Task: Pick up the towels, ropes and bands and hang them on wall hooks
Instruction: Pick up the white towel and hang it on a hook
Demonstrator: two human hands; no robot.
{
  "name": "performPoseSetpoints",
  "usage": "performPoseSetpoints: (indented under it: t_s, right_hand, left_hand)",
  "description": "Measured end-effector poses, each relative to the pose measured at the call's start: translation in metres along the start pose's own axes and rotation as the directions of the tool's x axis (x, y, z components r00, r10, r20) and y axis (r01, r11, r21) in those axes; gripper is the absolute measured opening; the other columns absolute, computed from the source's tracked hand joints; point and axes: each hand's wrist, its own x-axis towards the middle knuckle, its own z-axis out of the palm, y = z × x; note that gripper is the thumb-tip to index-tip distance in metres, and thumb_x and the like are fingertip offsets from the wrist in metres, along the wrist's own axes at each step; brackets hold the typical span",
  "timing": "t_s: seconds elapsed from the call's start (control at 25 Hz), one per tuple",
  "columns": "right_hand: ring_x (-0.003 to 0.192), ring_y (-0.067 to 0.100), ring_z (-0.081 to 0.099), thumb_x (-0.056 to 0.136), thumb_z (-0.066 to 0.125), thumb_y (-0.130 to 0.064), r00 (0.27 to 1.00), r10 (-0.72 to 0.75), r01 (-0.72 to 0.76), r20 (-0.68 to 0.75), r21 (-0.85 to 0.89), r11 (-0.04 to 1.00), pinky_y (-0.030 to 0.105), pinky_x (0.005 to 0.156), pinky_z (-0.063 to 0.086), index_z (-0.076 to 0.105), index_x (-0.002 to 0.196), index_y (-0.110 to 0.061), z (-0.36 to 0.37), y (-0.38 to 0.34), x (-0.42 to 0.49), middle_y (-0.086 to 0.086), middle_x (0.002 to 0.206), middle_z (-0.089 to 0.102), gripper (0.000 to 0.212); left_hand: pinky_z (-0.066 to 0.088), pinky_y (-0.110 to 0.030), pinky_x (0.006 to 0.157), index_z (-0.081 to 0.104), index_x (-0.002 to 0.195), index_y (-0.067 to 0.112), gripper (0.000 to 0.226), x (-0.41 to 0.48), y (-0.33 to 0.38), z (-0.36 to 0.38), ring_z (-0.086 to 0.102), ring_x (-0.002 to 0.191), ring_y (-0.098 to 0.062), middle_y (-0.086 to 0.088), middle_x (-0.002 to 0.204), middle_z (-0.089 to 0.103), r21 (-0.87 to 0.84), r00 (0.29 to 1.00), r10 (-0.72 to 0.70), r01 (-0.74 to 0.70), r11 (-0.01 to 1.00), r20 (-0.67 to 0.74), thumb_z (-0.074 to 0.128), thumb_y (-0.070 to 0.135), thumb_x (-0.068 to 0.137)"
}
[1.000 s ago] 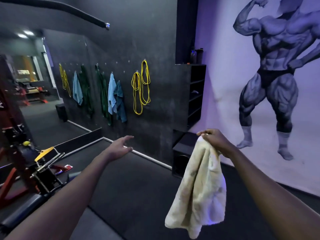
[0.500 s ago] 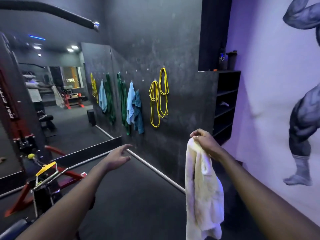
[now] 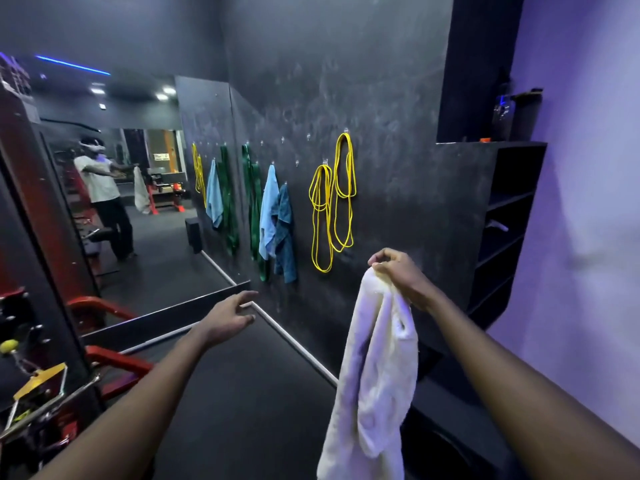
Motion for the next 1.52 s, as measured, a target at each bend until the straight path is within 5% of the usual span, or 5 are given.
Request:
performPoseSetpoints:
  t_s: [0.4,0.8,1.12,1.36,1.52]
  right_hand:
    - [0.081,0.008,0.062,0.087,0.063,-0.008,0.984,-0.094,0.088,0.148,0.049,0.995,0.028,0.082,0.047,0.073,0.079,-0.021,0.079,0.052,0.292,-0.003,0.085,0.073,0.018]
    - [0.088,0.012,0.066,0.079,0.074,-0.018,0.944,-0.230,0.222,0.237,0.060,0.973,0.036,0.091,0.051,0.073,0.073,-0.026,0.237,0.054,0.563,-0.005,0.087,0.075,0.010]
    - [0.077,0.004,0.060,0.084,0.068,0.004,0.946,-0.235,0.203,0.225,0.153,0.967,0.020,0.081,0.046,0.069,0.078,-0.015,0.337,0.031,0.753,-0.003,0.082,0.069,0.020]
    - [0.085,0.012,0.064,0.082,0.071,-0.001,0.947,-0.210,0.178,0.243,0.147,0.973,0.028,0.088,0.050,0.073,0.078,-0.017,0.412,0.039,0.888,0.004,0.091,0.073,0.017]
    - [0.077,0.003,0.061,0.085,0.068,0.001,0.938,-0.249,0.209,0.242,0.178,0.961,0.009,0.073,0.047,0.070,0.086,-0.010,0.453,0.033,0.970,0.001,0.090,0.070,0.012]
  left_hand:
    - [0.043,-0.032,0.103,0.049,0.140,0.026,0.059,0.229,-0.087,-0.035,0.058,0.118,-0.023,-0.007,0.137,0.057,0.118,0.986,-0.131,0.143,0.983,-0.102,0.071,0.020,0.085]
    - [0.042,-0.030,0.099,0.049,0.141,0.023,0.059,0.431,-0.225,-0.103,0.058,0.120,-0.024,-0.009,0.138,0.056,0.139,0.955,-0.219,0.249,0.959,-0.200,0.070,0.016,0.086]
    - [0.041,-0.031,0.102,0.051,0.138,0.029,0.058,0.617,-0.346,-0.156,0.057,0.120,-0.020,-0.003,0.137,0.058,0.104,0.959,-0.193,0.218,0.970,-0.209,0.071,0.019,0.084]
    - [0.039,-0.030,0.101,0.050,0.140,0.026,0.059,0.757,-0.413,-0.180,0.054,0.123,-0.022,-0.004,0.137,0.057,0.158,0.971,-0.166,0.194,0.968,-0.174,0.070,0.018,0.085]
    - [0.039,-0.031,0.104,0.050,0.140,0.022,0.059,0.854,-0.455,-0.204,0.053,0.125,-0.021,-0.003,0.138,0.056,0.158,0.966,-0.163,0.196,0.968,-0.199,0.070,0.017,0.085]
